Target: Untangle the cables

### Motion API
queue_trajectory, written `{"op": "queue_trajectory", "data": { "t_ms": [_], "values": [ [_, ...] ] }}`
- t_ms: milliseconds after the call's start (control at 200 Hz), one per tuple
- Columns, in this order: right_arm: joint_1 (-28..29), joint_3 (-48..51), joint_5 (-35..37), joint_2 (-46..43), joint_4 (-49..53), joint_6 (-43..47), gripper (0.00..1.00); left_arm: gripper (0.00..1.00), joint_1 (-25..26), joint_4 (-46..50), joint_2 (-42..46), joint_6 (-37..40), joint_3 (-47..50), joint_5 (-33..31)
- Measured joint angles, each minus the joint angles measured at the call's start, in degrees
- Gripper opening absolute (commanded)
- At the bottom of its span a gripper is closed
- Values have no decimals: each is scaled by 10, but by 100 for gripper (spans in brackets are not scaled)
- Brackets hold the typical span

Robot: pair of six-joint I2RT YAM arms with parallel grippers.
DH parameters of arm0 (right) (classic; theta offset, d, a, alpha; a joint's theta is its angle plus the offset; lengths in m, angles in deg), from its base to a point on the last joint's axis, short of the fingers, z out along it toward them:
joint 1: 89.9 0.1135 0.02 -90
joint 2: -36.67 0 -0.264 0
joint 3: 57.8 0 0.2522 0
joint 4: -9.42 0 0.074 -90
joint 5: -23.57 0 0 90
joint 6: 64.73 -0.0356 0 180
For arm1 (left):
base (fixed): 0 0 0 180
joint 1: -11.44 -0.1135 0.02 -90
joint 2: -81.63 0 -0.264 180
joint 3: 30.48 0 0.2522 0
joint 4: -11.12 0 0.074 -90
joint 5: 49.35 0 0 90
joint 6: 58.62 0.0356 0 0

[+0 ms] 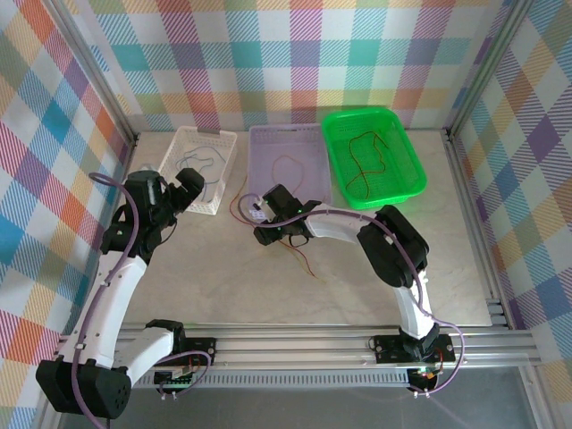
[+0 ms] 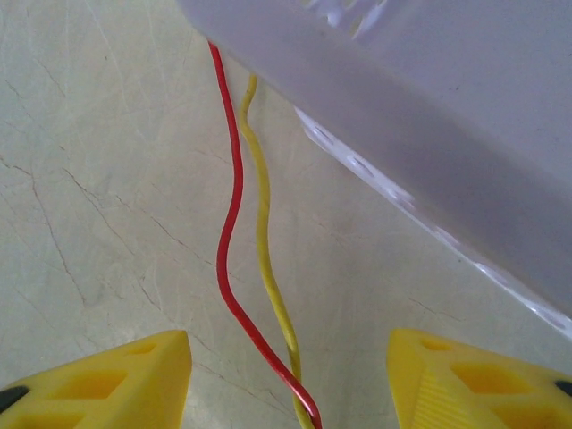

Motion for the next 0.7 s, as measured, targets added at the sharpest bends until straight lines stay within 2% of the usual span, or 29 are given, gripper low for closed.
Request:
{"op": "queue_trajectory", "data": {
  "t_ms": [140,700],
  "values": [
    [0,-7,-1,15,-5,0,55,100,2,-1,1,0,4,0],
    [0,-6,-20,26,-17,-10,9,100,4,-2,8,0,19,0]
  ]
}}
